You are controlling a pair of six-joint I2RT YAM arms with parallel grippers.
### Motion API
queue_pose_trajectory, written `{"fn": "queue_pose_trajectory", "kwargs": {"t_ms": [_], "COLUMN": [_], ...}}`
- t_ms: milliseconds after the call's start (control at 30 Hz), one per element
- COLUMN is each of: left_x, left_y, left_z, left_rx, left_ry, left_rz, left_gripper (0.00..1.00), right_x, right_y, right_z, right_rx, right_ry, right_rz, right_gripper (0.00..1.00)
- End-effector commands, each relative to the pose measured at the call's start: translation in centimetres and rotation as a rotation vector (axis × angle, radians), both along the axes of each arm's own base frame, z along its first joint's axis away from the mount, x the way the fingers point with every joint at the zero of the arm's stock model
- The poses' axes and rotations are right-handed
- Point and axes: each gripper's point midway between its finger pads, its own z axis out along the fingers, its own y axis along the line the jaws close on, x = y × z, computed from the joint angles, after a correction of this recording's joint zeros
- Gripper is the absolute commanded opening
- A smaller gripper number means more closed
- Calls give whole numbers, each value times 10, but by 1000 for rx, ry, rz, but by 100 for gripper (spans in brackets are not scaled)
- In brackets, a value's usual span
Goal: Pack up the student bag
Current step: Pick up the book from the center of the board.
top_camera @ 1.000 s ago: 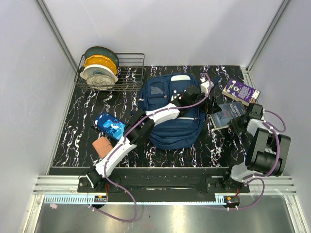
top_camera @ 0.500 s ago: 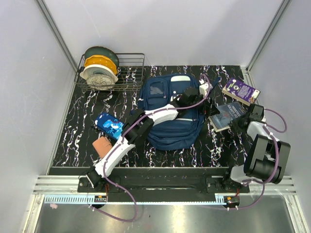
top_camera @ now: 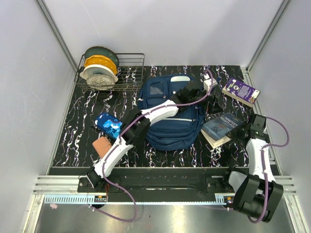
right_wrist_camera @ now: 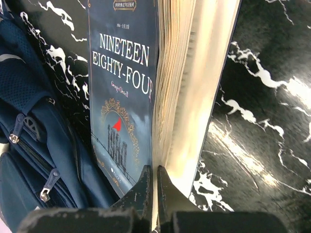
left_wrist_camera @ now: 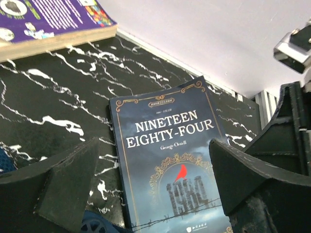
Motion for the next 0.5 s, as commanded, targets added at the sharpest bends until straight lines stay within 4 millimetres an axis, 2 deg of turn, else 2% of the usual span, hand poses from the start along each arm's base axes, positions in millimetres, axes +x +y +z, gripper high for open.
{"fn": "queue_pose_trajectory", "kwargs": {"t_ms": [0, 33, 67, 133, 200, 333, 367, 433, 467], "left_x": [-14, -15, -20, -26, -37, -50, -50, -52, -44], "left_y": [0, -1, -1, 0, 1, 2, 2, 1, 0], "left_z": [-2, 0, -6, -11, -18, -29, -34, -43, -52], "left_rx": [25, 25, 33, 42, 60, 81, 89, 109, 128], "left_ry": [49, 55, 80, 117, 163, 196, 198, 208, 203], "left_rz": [-75, -83, -103, -134, -182, -214, -209, -197, -145], "left_gripper": [99, 99, 99, 99, 99, 99, 99, 99, 99], "right_x": [-12, -12, -11, -9, -7, -11, -12, -15, -16], "right_y": [0, 0, 1, 4, 7, 4, 0, -3, -6], "right_z": [1, 0, -2, -7, -10, -12, -12, -11, -10], "right_rx": [-1, 4, 16, 40, 64, 48, 34, 13, 4], "right_ry": [41, 50, 59, 88, 98, 98, 97, 76, 68], "right_rz": [-22, -25, -21, -13, 1, -30, -54, -83, -105], "right_gripper": [12, 19, 30, 43, 60, 78, 79, 87, 88]}}
